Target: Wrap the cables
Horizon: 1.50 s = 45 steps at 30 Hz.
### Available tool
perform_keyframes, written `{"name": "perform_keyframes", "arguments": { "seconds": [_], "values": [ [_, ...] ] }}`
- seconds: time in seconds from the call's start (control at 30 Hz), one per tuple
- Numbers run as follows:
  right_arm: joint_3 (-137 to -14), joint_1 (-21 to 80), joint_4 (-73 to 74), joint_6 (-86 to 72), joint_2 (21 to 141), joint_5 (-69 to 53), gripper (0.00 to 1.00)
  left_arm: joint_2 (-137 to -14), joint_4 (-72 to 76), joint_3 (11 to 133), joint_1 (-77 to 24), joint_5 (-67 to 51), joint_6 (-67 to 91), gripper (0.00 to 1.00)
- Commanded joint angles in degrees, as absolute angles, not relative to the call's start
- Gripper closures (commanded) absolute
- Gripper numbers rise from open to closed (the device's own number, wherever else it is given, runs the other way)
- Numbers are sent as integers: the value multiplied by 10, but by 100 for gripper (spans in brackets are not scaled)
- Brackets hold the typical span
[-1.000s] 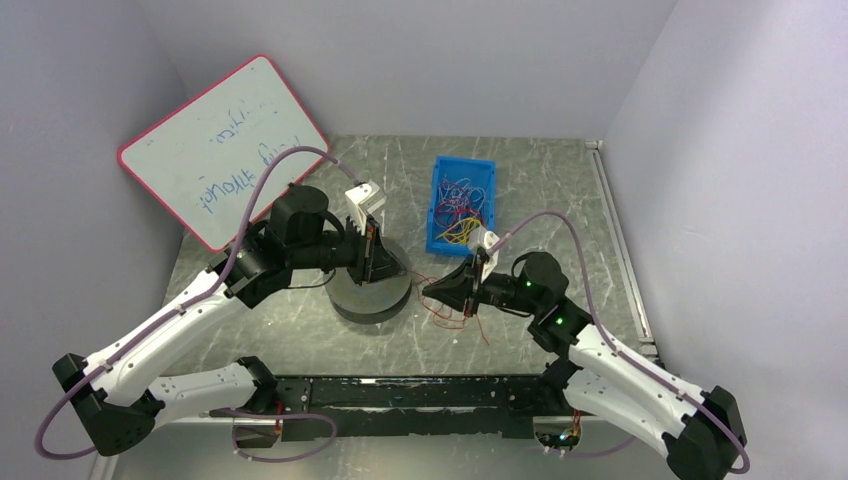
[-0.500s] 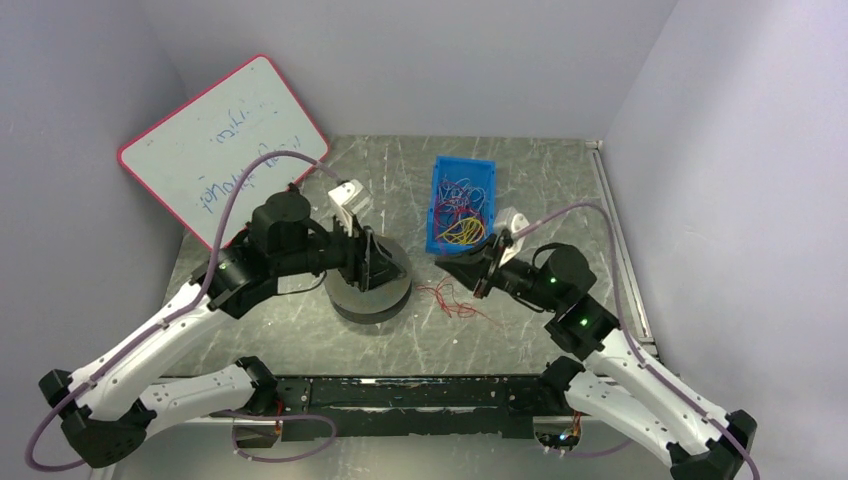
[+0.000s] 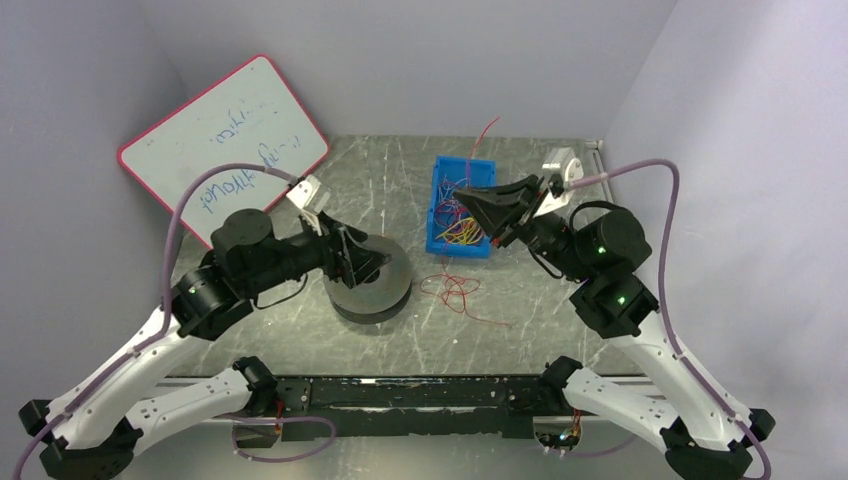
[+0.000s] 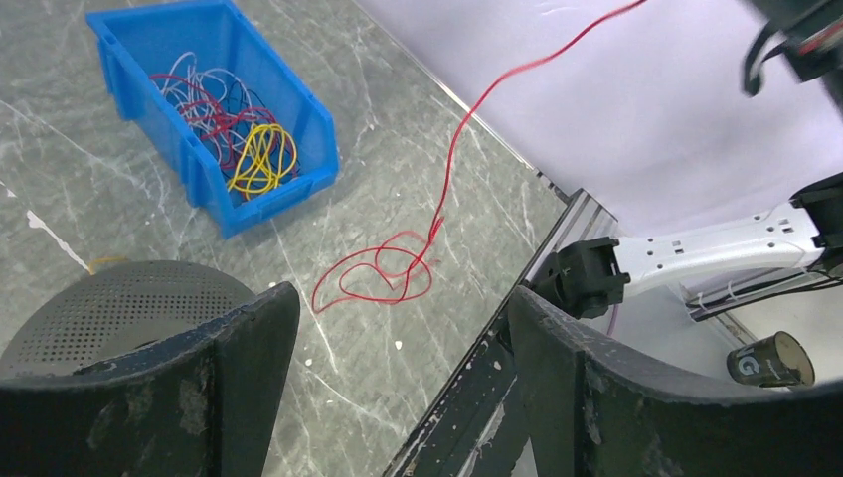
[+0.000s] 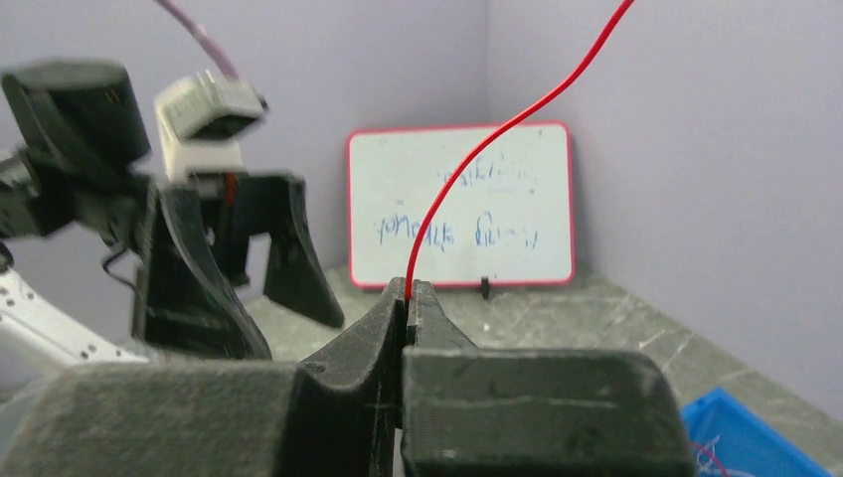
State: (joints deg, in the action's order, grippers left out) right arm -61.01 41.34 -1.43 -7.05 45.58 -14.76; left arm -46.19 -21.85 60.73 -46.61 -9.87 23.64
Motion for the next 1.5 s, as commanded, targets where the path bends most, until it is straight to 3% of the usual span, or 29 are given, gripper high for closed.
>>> {"name": "perform_keyframes", "arguments": {
  "seconds": [0.0,0.3,0.93,1.27,1.47],
  "values": [
    [-674,416,-17,-89,478,-126,100,-483,-176,587,-469,-126,247,19],
    [-744,416,-47,-131,511,-116,100,-549,-69,563,-468,-254,265,21],
    [-822,415,-80,-190,525,-68,100,-691,71,517,-472,-390,300,42],
    [-835,416,-92,-205,530,-72,100,-756,131,506,-494,-402,317,41],
    [-838,416,-99,-211,532,-76,100,-787,164,508,-512,-400,308,34]
  ]
}}
